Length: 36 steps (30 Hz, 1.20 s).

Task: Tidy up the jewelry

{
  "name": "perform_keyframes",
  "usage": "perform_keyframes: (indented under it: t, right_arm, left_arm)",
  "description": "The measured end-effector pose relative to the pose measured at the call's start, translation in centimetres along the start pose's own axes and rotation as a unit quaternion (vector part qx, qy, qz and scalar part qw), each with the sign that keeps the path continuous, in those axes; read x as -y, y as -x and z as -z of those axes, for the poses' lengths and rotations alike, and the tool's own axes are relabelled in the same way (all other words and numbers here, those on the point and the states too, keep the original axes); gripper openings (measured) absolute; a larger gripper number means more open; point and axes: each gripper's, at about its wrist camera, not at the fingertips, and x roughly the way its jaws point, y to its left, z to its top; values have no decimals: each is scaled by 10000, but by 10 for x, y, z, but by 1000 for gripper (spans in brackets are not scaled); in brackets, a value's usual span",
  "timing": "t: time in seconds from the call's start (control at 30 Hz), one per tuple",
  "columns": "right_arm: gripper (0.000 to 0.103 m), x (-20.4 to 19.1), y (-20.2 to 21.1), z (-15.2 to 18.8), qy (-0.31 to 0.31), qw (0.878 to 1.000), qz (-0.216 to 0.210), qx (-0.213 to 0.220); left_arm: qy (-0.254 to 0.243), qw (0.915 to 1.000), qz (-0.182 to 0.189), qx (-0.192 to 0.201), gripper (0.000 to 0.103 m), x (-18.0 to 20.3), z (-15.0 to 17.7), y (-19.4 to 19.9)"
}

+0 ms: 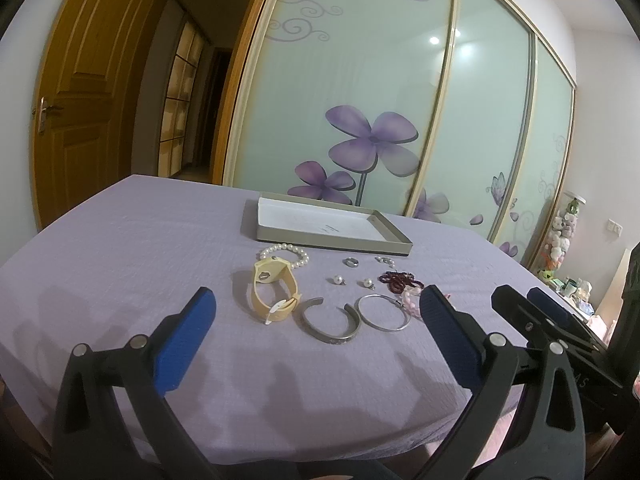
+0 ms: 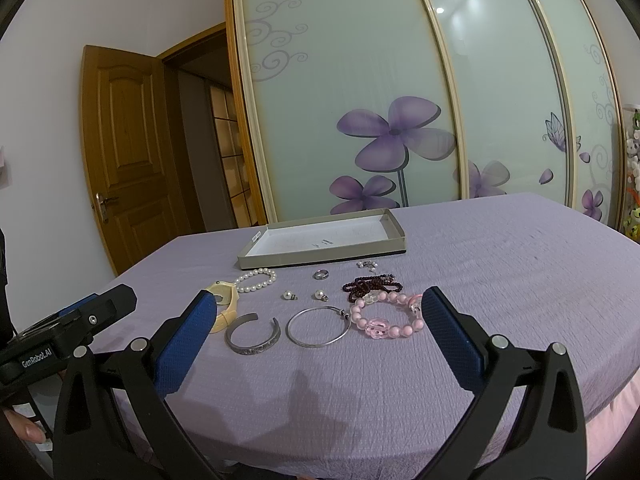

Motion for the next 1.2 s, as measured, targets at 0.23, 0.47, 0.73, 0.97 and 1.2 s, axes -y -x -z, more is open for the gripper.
perform_keyframes:
  t: [0.23, 0.47, 0.73, 0.97, 1.2]
  right_arm:
    - [102, 0, 0, 0, -3, 10000, -1, 1]
    - [102, 2, -2, 2, -31, 10000, -4, -9]
    - [102, 1, -2, 1, -59, 10000, -8, -12]
    - [102, 0, -2, 0, -44, 10000, -20, -10]
    - [102, -1, -2, 0, -37, 10000, -24, -20]
  left_arm:
    - [6, 10000, 1, -2, 101, 0, 0, 0]
    - [7, 10000, -8, -11, 101, -1, 1, -1]
    - [19, 10000, -34, -24, 101, -1, 3, -1]
    - [24, 10000, -37, -25, 101, 1, 3, -1]
    - [30, 10000, -36, -31, 101, 0, 4, -1]
